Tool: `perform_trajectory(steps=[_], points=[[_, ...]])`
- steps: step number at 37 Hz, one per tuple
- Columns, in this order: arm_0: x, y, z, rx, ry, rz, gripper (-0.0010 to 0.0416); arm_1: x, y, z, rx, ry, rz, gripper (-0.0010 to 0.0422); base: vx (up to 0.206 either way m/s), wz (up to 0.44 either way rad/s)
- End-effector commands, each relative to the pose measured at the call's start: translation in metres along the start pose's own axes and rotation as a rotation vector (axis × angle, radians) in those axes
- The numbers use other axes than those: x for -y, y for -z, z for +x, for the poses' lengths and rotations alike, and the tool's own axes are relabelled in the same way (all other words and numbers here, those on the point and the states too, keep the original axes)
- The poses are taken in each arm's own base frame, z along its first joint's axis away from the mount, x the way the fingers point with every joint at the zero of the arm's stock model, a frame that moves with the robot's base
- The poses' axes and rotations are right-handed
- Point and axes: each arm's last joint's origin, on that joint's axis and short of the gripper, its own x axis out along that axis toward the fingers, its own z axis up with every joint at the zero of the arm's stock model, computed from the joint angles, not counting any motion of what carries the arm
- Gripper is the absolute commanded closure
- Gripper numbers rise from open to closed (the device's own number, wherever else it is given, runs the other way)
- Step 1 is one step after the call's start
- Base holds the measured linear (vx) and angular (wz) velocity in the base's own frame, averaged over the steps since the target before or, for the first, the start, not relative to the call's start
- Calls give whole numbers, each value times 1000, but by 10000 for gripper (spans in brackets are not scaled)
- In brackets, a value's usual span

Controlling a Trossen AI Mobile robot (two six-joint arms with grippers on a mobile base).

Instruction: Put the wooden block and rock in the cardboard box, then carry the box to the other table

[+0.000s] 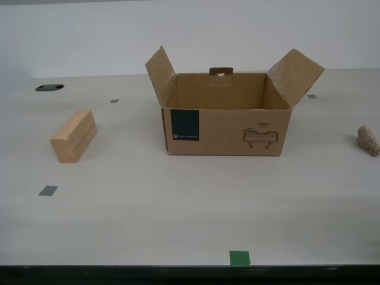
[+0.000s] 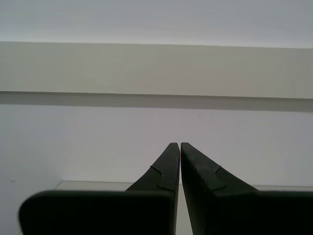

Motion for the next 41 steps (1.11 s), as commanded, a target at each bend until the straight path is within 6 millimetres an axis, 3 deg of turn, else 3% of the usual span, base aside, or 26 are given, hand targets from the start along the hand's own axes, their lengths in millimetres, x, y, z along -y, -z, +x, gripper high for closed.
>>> perform_trajectory(steps=[1,19,41], points=[[0,-1,0,6,-1,-3,406,0,-1,0,5,2,0,412,0,0],[0,-5,-4,16,0,-3,407,0,-3,1,-1,11,-56,412,0,0],[0,0,-14,-99,-1,6,406,1,-28,10,-304,2,-58,412,0,0]])
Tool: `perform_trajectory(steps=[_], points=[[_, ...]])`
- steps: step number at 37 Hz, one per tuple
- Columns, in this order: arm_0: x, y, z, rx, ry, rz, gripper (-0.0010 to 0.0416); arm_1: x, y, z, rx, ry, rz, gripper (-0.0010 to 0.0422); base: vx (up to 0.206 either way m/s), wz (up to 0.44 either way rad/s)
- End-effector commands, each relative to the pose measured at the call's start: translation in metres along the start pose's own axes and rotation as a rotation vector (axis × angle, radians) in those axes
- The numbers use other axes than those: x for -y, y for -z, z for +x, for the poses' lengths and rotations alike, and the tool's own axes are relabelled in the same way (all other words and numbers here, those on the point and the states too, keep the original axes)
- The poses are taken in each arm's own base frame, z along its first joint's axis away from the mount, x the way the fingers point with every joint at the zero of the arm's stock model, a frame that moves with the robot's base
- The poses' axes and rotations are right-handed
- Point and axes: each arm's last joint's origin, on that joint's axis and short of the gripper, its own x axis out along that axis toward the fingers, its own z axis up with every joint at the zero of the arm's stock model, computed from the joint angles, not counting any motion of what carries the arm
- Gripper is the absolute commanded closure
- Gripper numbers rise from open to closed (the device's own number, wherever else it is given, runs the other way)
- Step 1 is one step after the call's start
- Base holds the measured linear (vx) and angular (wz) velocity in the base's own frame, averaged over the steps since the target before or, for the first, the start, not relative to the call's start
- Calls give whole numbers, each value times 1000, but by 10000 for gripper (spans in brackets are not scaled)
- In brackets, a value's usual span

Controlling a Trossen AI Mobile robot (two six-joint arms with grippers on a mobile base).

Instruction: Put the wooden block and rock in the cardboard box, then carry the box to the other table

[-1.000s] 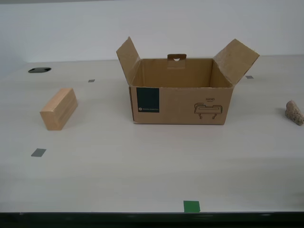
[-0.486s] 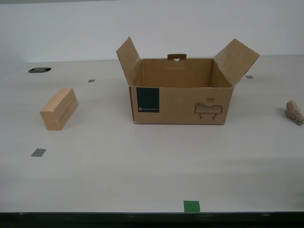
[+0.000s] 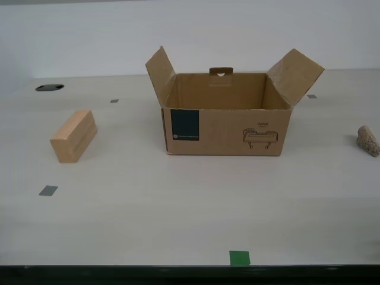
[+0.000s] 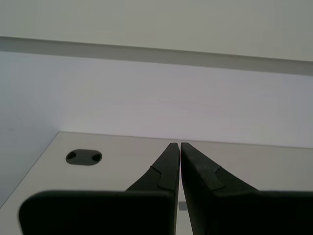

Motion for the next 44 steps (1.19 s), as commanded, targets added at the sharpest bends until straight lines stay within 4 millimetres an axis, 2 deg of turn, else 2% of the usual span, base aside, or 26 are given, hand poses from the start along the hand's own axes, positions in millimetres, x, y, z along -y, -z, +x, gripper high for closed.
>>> perform_trajectory(steps=[1,5,11,23,31,44], points=[[0,2,-1,-26,1,6,406,0,-3,-1,-57,1,-3,412,0,0],[0,2,-1,-83,1,8,406,1,-5,-3,-117,-1,-4,412,0,0],[0,-9,0,-182,0,9,406,2,-11,-6,-180,21,-10,412,0,0],[0,-45,-7,-375,8,57,406,4,-17,-13,-322,57,-44,412,0,0],[1,-77,-21,-490,23,108,406,6,-23,-16,-434,97,-60,412,0,0],[1,-119,-54,-650,47,154,406,9,-36,-5,-667,113,-73,412,0,0]])
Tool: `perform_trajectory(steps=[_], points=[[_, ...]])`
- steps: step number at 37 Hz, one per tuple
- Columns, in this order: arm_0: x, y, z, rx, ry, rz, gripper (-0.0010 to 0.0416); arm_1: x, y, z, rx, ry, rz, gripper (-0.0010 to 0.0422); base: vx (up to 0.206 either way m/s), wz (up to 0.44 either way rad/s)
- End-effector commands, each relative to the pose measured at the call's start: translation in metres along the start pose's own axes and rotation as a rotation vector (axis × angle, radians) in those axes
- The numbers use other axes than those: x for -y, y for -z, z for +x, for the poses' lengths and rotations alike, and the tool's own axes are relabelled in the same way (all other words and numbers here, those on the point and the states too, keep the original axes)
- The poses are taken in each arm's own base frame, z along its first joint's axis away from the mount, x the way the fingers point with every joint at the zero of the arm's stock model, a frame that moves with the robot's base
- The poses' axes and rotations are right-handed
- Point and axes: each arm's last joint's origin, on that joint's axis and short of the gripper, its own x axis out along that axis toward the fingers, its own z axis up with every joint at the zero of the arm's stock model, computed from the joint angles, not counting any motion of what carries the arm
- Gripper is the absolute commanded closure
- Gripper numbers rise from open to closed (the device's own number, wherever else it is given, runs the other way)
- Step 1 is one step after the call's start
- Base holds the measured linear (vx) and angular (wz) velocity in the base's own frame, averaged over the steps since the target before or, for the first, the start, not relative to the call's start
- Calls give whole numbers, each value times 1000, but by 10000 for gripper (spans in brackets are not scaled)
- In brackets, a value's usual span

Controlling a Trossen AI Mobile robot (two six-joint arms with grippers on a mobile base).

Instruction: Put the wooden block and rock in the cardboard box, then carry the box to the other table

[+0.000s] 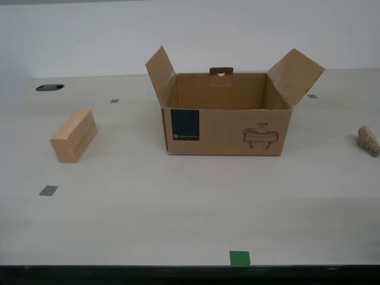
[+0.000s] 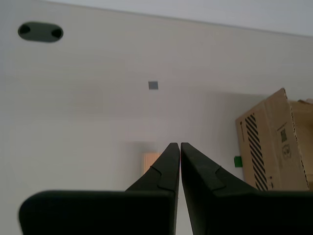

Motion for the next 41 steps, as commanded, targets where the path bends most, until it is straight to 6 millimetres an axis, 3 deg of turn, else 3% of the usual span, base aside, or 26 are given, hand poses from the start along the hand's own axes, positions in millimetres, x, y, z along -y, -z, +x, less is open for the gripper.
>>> perform_trajectory(steps=[1,10,18,41], points=[[0,-2,-14,-35,7,23,406,1,-5,1,-72,0,0,412,0,0],[1,-11,-37,-140,113,25,406,6,-16,3,-153,6,23,412,0,0],[2,-20,-40,-272,182,-6,406,11,-18,2,-153,19,38,412,0,0],[2,-16,14,-452,195,-52,406,15,-11,1,-220,58,35,412,0,0]])
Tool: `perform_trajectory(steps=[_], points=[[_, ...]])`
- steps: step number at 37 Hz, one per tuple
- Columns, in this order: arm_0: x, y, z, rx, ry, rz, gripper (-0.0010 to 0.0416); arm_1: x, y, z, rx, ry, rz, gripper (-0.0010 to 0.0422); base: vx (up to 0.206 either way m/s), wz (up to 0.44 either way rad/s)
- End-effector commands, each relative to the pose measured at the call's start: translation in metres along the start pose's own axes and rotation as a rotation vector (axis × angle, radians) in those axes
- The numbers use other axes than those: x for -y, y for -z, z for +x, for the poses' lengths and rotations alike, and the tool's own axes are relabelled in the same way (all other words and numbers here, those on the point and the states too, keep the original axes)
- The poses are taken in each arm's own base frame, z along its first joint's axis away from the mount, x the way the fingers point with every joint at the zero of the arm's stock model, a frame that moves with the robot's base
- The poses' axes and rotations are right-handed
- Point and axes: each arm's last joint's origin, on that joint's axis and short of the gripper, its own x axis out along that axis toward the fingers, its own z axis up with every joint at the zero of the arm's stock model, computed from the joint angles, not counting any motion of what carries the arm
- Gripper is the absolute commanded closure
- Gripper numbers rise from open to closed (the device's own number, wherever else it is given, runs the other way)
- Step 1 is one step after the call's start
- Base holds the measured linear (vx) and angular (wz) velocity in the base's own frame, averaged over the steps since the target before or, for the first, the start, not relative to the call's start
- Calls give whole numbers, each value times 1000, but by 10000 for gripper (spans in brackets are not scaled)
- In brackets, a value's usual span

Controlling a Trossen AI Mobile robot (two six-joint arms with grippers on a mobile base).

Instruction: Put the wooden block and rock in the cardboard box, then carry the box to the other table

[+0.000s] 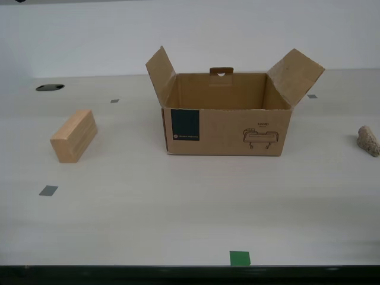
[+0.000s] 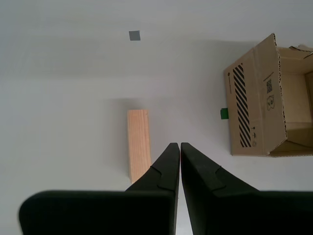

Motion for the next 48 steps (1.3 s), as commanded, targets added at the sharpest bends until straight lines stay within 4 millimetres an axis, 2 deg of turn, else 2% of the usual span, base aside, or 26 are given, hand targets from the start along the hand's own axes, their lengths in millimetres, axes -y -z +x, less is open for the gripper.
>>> perform_trajectory(steps=[1,28,48], points=[[0,-2,2,-3,6,-1,406,0,0,0,1,7,4,412,0,0],[-1,-7,2,49,0,2,403,0,-1,0,13,-1,16,412,0,0],[0,-2,17,5,76,-6,404,0,-1,0,10,-4,-8,412,0,0]])
